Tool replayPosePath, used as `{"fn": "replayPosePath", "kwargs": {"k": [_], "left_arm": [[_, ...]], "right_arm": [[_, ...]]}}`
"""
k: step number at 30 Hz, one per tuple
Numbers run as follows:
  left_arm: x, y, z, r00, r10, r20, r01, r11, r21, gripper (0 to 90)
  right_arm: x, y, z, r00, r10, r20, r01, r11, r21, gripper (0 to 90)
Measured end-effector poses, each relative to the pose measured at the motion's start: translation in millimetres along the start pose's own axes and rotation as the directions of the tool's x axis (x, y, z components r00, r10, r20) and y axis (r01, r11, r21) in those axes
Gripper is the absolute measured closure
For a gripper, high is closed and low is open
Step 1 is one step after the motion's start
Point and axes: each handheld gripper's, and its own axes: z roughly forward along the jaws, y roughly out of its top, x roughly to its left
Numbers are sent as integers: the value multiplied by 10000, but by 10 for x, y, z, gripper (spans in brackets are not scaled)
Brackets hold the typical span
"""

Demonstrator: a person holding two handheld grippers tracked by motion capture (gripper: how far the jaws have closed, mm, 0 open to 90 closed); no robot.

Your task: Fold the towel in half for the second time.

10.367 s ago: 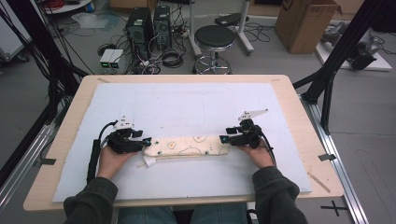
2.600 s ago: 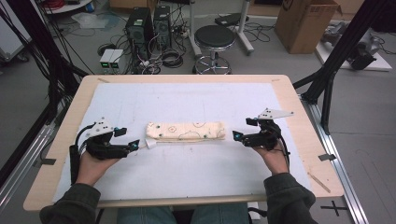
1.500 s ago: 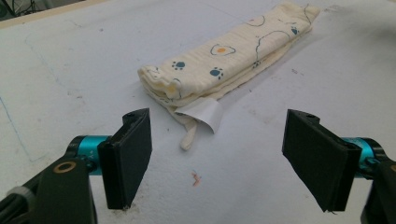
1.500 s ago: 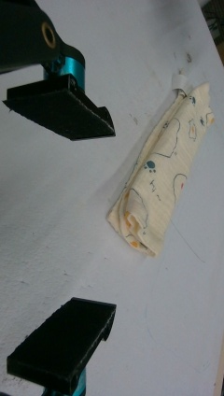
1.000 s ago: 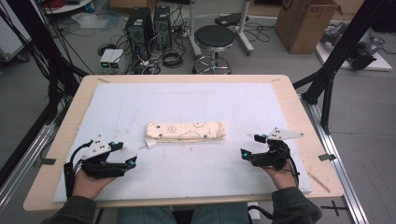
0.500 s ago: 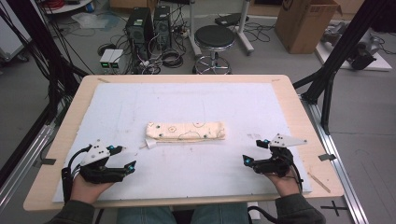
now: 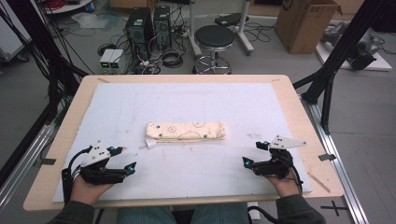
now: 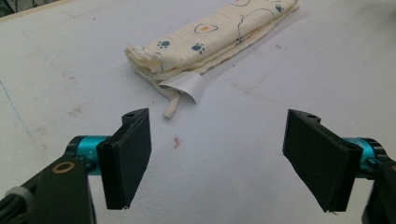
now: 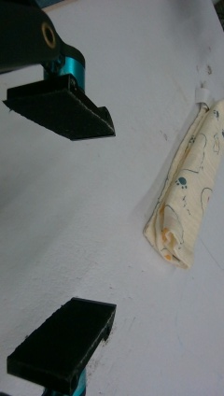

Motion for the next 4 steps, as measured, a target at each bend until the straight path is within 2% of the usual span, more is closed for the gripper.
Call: {"fn": "replayPosePath", "kwargs": {"k": [4], "left_arm": [[1, 3, 11, 10000, 59, -1, -59, 10000, 41, 243]], "right_arm": [[9, 6, 14, 10000, -57, -19, 57, 10000, -11, 125]]}}
